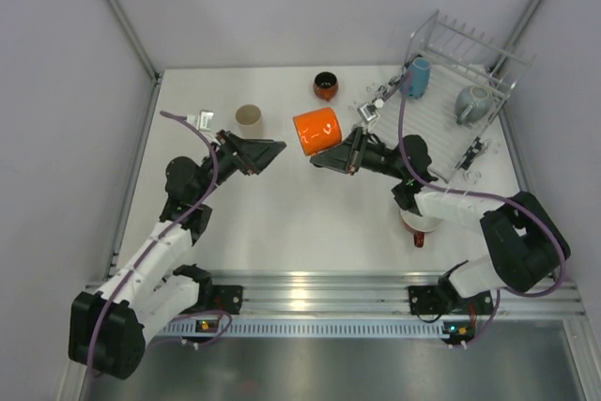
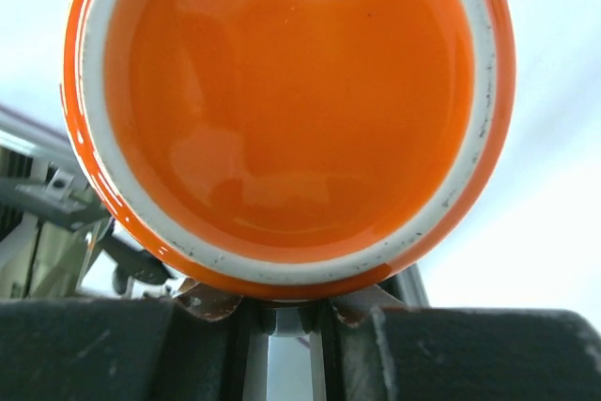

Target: Load the cups into the dish rack

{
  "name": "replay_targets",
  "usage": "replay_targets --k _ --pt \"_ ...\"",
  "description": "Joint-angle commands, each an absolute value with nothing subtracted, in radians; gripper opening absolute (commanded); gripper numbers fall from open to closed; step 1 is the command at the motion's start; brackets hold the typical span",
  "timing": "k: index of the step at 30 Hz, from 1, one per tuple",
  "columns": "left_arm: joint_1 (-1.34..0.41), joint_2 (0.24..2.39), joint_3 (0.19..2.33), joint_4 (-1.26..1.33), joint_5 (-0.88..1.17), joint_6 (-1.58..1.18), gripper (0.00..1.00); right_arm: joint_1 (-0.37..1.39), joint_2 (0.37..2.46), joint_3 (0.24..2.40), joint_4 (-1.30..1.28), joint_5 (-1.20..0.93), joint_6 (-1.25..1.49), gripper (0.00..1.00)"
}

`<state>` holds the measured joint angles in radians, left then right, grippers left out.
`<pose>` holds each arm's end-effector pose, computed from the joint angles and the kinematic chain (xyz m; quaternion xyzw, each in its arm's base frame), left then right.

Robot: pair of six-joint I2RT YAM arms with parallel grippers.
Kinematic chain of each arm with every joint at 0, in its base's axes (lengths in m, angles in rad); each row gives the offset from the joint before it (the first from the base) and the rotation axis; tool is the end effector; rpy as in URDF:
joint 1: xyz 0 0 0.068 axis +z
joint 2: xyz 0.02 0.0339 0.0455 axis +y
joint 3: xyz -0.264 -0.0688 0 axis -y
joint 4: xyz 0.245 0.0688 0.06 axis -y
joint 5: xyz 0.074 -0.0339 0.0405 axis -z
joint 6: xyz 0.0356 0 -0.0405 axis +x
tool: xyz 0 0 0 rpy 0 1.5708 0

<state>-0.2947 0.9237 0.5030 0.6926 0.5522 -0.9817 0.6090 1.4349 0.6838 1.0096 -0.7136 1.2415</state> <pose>0.1950 -0.0787 0.3069 0.0085 0.6210 -0.5889 0.5172 0.2342 0.1918 0.2775 -0.0852 0.6294 0.7212 0.2765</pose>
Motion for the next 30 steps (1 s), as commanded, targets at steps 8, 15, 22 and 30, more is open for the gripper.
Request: replay_targets --k 8,15,22,30 --pt "-0.295 0.799 0.581 0.224 0.278 -0.744 0.98 0.339 1.336 0.646 0.898 -0.718 1.102 0.0" --pt "-0.296 0.782 0.675 -0.093 0.102 -0.592 0.98 0.293 1.19 0.791 0.204 -0.366 0.636 0.0" --pt "-0.296 0.721 0.664 -0.129 0.081 -0.555 0.98 0.293 1.212 0.893 -0.024 0.088 0.554 0.0" --pt "-0.296 0.658 0.657 -0.144 0.089 -0.538 0.98 0.295 1.347 1.028 -0.119 0.461 0.557 0.0"
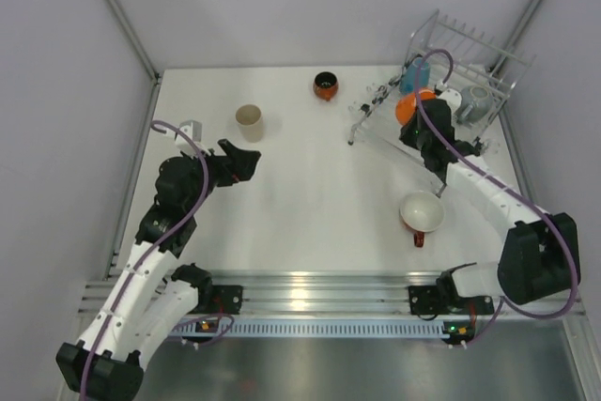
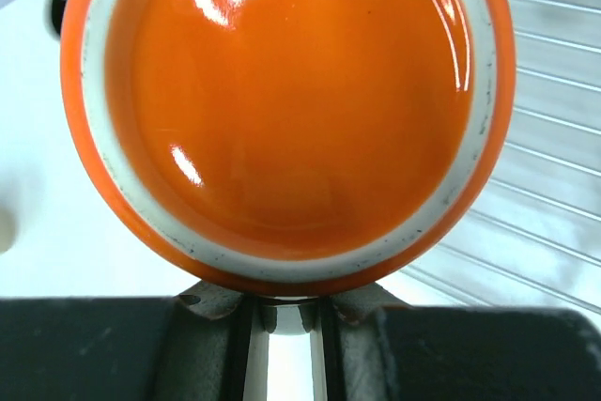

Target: Load the cups into the dish rack

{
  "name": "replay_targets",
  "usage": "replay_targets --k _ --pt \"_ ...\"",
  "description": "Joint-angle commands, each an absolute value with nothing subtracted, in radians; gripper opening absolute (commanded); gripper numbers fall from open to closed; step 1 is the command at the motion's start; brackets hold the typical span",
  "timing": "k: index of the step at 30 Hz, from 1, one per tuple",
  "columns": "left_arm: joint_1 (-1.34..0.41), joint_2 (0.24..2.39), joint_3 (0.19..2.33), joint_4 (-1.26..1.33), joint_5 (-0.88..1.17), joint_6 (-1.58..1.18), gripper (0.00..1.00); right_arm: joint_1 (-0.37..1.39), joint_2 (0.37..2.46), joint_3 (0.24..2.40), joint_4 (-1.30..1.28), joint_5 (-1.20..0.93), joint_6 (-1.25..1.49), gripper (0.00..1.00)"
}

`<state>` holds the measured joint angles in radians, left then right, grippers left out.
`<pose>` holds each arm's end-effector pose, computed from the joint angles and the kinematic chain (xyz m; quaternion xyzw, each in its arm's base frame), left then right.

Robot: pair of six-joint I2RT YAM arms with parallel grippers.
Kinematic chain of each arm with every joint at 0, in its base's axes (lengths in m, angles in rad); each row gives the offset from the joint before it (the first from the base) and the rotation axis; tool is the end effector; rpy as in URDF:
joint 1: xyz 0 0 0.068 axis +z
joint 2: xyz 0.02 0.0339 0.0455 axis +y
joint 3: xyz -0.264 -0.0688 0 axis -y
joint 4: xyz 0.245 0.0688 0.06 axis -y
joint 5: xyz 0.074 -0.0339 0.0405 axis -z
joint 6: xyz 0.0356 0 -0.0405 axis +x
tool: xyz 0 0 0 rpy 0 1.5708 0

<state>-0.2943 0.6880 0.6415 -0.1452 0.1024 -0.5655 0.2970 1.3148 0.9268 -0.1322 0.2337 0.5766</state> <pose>0.1626 -0.0531 0.3088 -0.0719 0.7679 -0.3007 0.5611 0.2863 0.0790 0.2777 0.1776 0.8427 0.1193 0.4940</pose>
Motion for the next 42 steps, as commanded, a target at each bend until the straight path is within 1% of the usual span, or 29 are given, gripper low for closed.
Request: replay_targets --k 1,3,4,5,7,8,13,23,33,42 --pt "-0.296 0.655 0.657 -0.144 0.089 -0.537 0.98 0.295 1.365 1.048 -0.132 0.485 0.56 0.0" --pt "-0.296 0.649 0.657 -0.144 0.089 -0.537 0.98 0.299 1.406 1.115 -0.164 0.543 0.584 0.0" --pt "-0.296 0.65 0.657 -0.143 0.09 -0.535 0.98 0.301 1.46 1.141 -0.207 0.596 0.594 0.0" --pt "-0.296 0.653 0.658 -0.144 0.092 -0.537 0.98 0.302 1.491 1.207 -0.234 0.615 0.616 0.0" --pt "-0.296 0.652 0.66 -0.147 0.095 -0.537 0.98 0.302 1.581 1.273 -0.302 0.646 0.63 0.0" --pt "-0.298 0.652 0.66 -0.147 0.095 -0.535 0.98 0.302 1.607 1.319 -0.304 0.643 0.635 0.0" --pt "-0.296 0.65 0.661 -0.152 0.092 -0.534 0.98 0.304 1.727 1.387 -0.253 0.6 0.65 0.0" --pt "-0.296 0.667 0.672 -0.16 0.091 -0.526 0.98 0.305 1.934 1.586 -0.293 0.606 0.71 0.0" --pt "-0.296 0.678 0.67 -0.16 0.086 -0.523 0.98 0.302 2.022 1.635 -0.301 0.63 0.744 0.0" --pt "-0.296 0.672 0.664 -0.158 0.083 -0.523 0.98 0.302 2.056 1.648 -0.313 0.617 0.791 0.0"
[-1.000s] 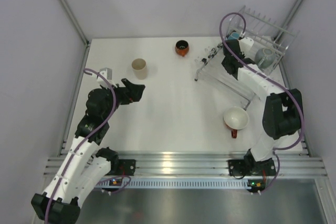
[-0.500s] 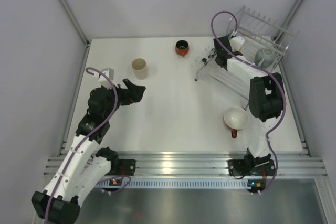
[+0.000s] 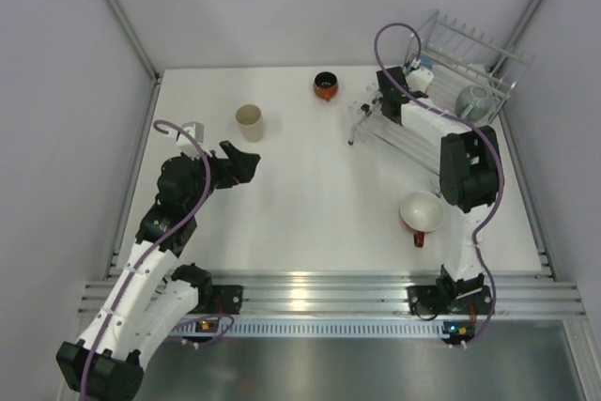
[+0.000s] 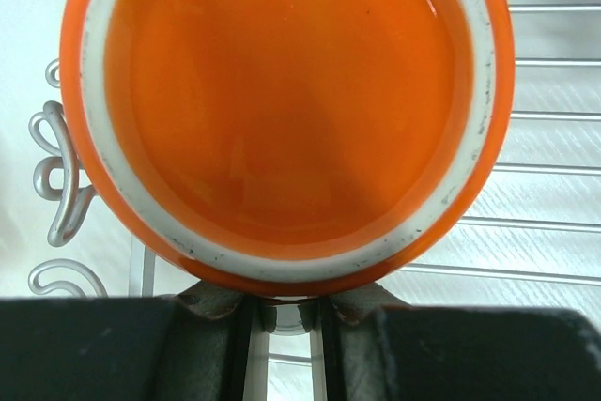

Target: Load the cups into the dish rack

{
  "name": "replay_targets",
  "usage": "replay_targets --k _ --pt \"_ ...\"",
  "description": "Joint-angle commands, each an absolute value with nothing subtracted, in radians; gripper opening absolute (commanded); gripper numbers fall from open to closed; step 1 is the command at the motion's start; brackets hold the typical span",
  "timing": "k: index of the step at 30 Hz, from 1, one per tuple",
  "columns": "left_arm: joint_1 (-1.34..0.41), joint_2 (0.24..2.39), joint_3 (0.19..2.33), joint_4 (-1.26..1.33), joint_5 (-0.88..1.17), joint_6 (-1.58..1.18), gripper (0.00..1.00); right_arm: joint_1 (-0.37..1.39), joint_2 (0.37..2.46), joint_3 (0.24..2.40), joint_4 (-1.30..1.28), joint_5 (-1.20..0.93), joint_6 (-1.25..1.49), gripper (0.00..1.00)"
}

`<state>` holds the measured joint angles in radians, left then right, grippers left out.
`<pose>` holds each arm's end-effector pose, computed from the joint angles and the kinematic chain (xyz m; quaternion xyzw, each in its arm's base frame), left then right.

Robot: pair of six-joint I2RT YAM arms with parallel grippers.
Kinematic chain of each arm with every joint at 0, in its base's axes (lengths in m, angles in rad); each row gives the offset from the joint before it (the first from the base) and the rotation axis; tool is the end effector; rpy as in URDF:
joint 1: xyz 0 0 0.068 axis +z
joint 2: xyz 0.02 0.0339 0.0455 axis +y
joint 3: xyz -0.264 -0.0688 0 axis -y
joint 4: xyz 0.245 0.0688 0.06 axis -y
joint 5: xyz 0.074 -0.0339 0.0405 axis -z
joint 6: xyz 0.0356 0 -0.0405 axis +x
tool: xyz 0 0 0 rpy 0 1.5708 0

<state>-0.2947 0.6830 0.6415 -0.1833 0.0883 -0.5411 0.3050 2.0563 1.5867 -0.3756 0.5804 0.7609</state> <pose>0.1610 -0.0522 0.3055 -0.0687 0.7787 -0.2843 0.5551 0.4424 0.1188 0.2120 0.3014 0.8497 -0.0576 0.4288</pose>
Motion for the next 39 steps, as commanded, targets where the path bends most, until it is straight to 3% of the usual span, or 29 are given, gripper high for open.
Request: replay_targets --k 1,14,20,28,39 --pt "-0.296 0.672 0.664 -0.158 0.081 -0.523 0.98 0.302 2.054 1.643 -0.314 0.614 0.795 0.0" --pt "-0.296 0.677 0.664 -0.16 0.083 -0.523 0.98 0.319 2.036 1.591 -0.279 0.6 0.812 0.0" --pt "-0.296 0.667 0.661 -0.16 0.081 -0.523 0.98 0.313 2.068 1.615 -0.291 0.581 0.805 0.15" --pt "-0.296 0.673 0.664 -0.16 0.081 -0.523 0.98 0.305 2.06 1.629 -0.291 0.589 0.776 0.27" --pt "-0.296 0.681 0.669 -0.158 0.089 -0.525 0.98 0.299 2.046 1.623 -0.294 0.565 0.769 0.31"
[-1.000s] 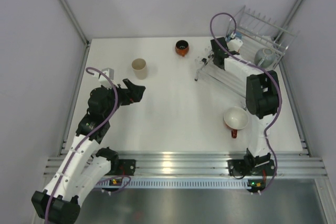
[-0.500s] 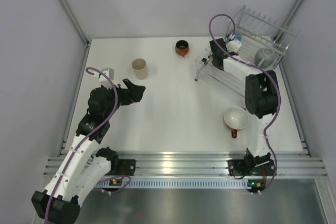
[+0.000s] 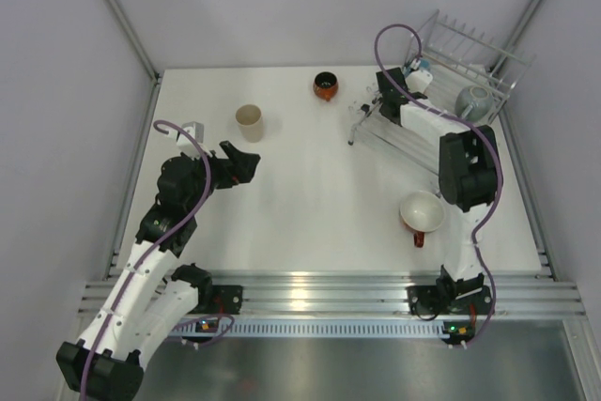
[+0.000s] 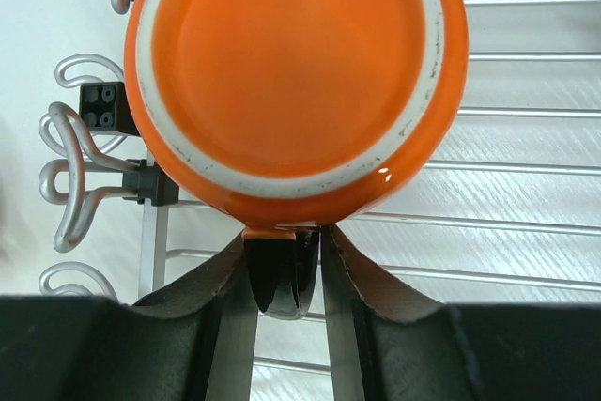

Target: Load the cups into the dish rack

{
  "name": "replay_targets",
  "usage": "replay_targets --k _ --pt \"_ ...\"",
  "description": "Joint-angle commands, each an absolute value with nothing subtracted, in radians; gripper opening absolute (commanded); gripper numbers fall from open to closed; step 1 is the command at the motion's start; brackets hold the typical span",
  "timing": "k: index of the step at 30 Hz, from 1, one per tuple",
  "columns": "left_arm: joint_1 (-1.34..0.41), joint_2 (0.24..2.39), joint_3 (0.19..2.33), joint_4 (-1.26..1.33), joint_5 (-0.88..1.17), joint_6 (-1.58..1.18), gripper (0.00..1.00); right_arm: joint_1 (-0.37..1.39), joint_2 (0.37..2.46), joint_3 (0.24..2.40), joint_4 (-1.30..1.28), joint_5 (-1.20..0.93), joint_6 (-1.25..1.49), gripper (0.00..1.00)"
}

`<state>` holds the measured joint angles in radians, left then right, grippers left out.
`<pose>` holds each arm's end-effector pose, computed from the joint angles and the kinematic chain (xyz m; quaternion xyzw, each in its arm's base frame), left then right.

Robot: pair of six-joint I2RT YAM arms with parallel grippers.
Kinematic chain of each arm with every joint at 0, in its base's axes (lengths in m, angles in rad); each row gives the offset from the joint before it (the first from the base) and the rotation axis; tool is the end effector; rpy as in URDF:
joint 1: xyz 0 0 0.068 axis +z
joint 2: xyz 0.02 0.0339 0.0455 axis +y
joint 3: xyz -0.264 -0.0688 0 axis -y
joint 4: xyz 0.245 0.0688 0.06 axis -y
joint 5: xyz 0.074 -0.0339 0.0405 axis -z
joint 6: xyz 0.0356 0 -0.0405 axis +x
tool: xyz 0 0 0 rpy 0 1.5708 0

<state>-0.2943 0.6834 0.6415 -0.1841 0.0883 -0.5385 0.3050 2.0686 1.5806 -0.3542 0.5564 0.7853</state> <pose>0.1611 -0.0521 0.3054 -0.0679 0.7791 -0.2833 0.5551 0.4444 0.1202 0.2058 0.3087 0.8494 -0.0418 0.4260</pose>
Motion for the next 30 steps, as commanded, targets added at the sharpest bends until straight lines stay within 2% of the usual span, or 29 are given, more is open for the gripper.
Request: replay_targets --k 1,10,30 --pt "-0.296 0.678 0.67 -0.158 0.09 -0.525 0.98 0.299 2.045 1.623 -0.295 0.565 0.767 0.31" --pt "-0.296 0.68 0.683 -0.16 0.097 -0.525 0.98 0.296 2.011 1.641 -0.328 0.555 0.756 0.42" --pt "-0.296 0.661 0.706 -0.172 0.104 -0.522 0.98 0.285 1.918 1.56 -0.353 0.437 0.727 0.44"
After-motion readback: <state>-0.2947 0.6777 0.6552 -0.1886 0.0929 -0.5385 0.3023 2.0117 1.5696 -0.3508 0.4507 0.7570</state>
